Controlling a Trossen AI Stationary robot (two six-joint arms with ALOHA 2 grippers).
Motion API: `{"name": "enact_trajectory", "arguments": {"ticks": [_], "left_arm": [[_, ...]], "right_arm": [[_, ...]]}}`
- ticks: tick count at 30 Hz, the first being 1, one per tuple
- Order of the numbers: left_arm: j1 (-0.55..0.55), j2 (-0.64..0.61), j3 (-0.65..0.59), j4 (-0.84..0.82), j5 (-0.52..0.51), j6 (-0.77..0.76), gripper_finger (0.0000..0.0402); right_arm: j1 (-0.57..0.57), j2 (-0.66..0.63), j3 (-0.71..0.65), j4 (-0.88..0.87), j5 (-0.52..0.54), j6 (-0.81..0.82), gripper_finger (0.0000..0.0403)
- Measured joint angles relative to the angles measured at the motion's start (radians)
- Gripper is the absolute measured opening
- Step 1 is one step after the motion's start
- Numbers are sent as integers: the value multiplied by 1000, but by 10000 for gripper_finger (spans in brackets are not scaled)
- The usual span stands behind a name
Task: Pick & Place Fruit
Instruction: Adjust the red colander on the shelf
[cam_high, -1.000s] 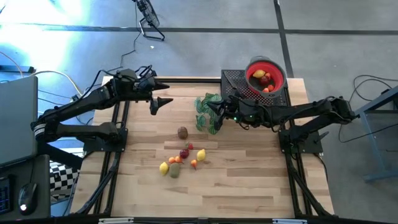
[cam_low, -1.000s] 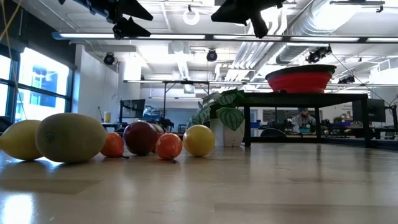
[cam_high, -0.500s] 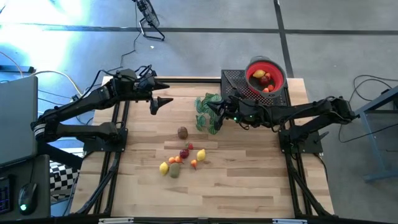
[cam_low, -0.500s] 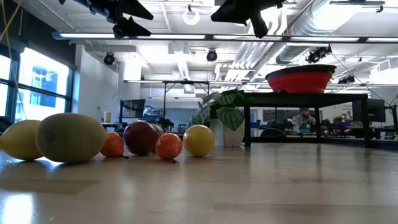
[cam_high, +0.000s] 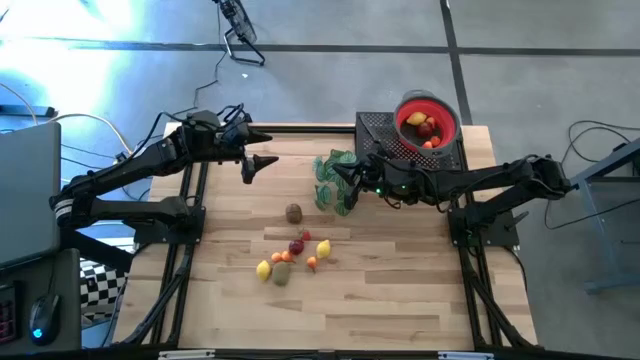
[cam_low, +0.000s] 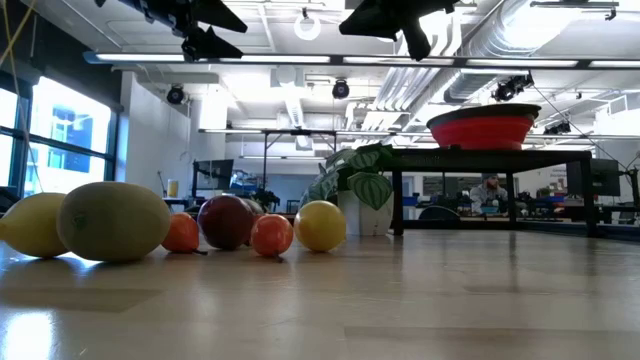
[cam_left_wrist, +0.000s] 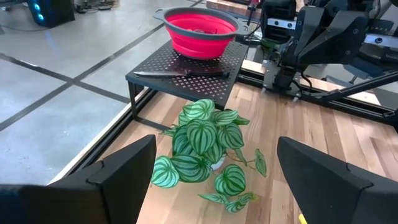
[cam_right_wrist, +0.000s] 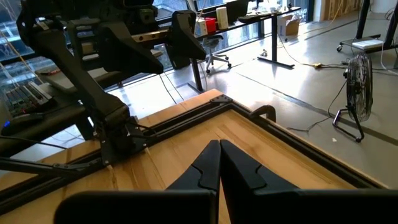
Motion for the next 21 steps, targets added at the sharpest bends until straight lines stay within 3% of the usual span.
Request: {"name": "enact_trajectory", "arguments": {"ticks": [14, 21], "left_arm": [[0, 0, 1, -22, 27, -9, 329], [0, 0, 1, -153, 28, -179, 329]], "right_arm": [[0, 0, 0, 0, 0, -36, 3], [0, 0, 0, 0, 0, -132, 3]]}}
